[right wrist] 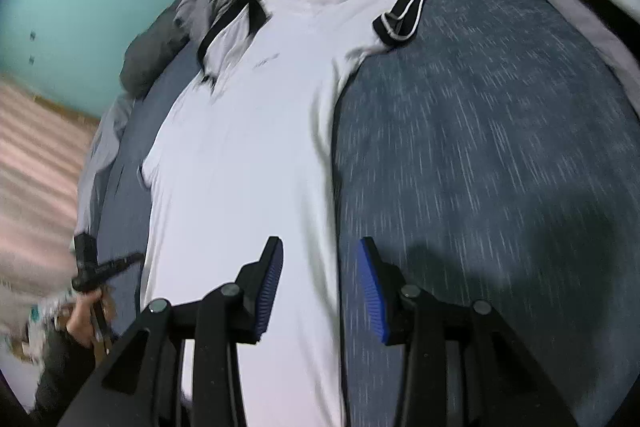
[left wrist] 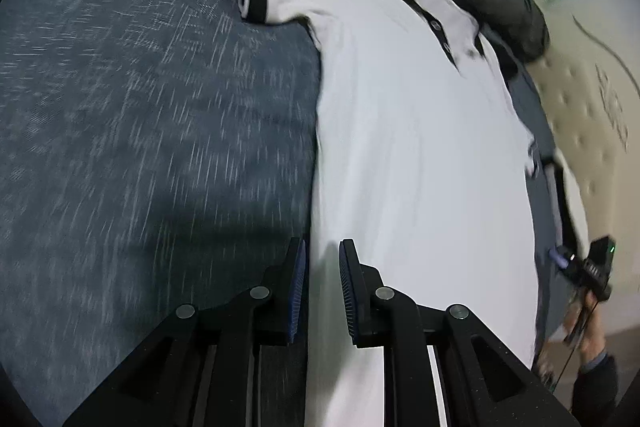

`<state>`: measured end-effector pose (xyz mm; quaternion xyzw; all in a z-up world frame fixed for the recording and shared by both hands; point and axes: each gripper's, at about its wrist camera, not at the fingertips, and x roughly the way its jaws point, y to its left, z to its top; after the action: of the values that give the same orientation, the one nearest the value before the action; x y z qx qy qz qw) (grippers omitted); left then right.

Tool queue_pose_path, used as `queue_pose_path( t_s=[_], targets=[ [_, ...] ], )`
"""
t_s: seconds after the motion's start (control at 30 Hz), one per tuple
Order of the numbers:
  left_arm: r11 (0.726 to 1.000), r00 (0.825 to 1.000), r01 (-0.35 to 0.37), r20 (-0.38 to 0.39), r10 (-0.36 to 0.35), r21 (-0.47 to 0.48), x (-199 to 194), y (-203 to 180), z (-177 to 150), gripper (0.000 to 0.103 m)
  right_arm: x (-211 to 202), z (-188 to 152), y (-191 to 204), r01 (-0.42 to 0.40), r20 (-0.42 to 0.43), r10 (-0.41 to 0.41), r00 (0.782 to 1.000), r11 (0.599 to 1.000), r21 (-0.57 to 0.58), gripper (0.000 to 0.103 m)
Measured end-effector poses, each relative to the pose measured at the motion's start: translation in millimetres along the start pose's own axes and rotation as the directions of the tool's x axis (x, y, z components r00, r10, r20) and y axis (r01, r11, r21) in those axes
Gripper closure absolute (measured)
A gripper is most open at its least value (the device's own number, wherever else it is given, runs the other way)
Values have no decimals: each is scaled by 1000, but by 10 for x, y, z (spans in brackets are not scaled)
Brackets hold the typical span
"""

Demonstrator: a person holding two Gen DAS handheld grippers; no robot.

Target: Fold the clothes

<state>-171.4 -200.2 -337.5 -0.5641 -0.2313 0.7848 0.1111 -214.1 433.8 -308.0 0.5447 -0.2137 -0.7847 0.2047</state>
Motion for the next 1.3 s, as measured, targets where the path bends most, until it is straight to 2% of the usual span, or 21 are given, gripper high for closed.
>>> queue_pose_path(
  t_s=[0.2, 0.3, 0.33, 0.4, 0.47, 0.5, 0.6, 0.63, 0.7, 0.8, 1.0, 1.1, 1.17, 1.23, 1.3],
  targets=[
    [998, 998, 44, 48, -42, -42, 225, 142, 117, 84, 189, 467, -172, -27, 35, 25, 999, 997, 71, 64],
    [998, 996, 53, 70, -51, -27, 397, 33, 195, 86, 359, 635, -173, -15, 30, 13, 999, 997, 73, 64],
    [998, 996, 54, 73, -52, -24, 394, 34, 193, 88, 394, 671, -173, -13, 31, 11, 999, 997, 76, 64],
    [998, 995, 56, 80, -55, -18, 389, 37, 190, 100, 492, 730, -168, -8, 28, 6, 1000, 996, 85, 64],
    [998, 995, 58, 86, -57, -12, 383, 40, 187, 100, 608, 772, -152, -4, 18, 3, 1000, 997, 83, 65],
    [998, 994, 59, 89, -58, -8, 380, 41, 186, 100, 649, 781, -138, -3, 13, 2, 1000, 997, 77, 70],
    [998, 993, 62, 100, -61, 0, 359, 53, 175, 101, 710, 792, -82, 13, 7, -13, 1000, 999, 49, 95],
    [998, 993, 62, 105, -62, 1, 327, 72, 161, 101, 718, 793, -63, 24, 7, -24, 1000, 999, 39, 99],
    [998, 992, 62, 114, -62, 2, 279, 105, 138, 101, 690, 797, -65, 28, 20, -29, 999, 999, 40, 100],
    [998, 991, 60, 121, -59, -9, 283, 126, 137, 101, 566, 822, -143, 50, 62, -54, 997, 997, 60, 100],
    [998, 990, 57, 134, -53, -32, 293, 168, 135, 101, 600, 795, -213, 114, 31, -115, 993, 993, 37, 100],
    [998, 989, 53, 139, -48, -29, 348, 107, 175, 101, 614, 836, -250, 102, 33, -104, 994, 993, 52, 100],
    [998, 988, 54, 147, -50, -28, 357, 99, 172, 101, 587, 872, -299, 84, 54, -88, 995, 993, 79, 95],
    [998, 986, 57, 156, -52, -29, 367, 98, 163, 101, 561, 908, -348, 65, 75, -73, 995, 992, 104, 82],
    [998, 985, 60, 166, -55, -28, 385, 105, 140, 101, 534, 944, -397, 45, 96, -57, 994, 991, 130, 74]
  ],
)
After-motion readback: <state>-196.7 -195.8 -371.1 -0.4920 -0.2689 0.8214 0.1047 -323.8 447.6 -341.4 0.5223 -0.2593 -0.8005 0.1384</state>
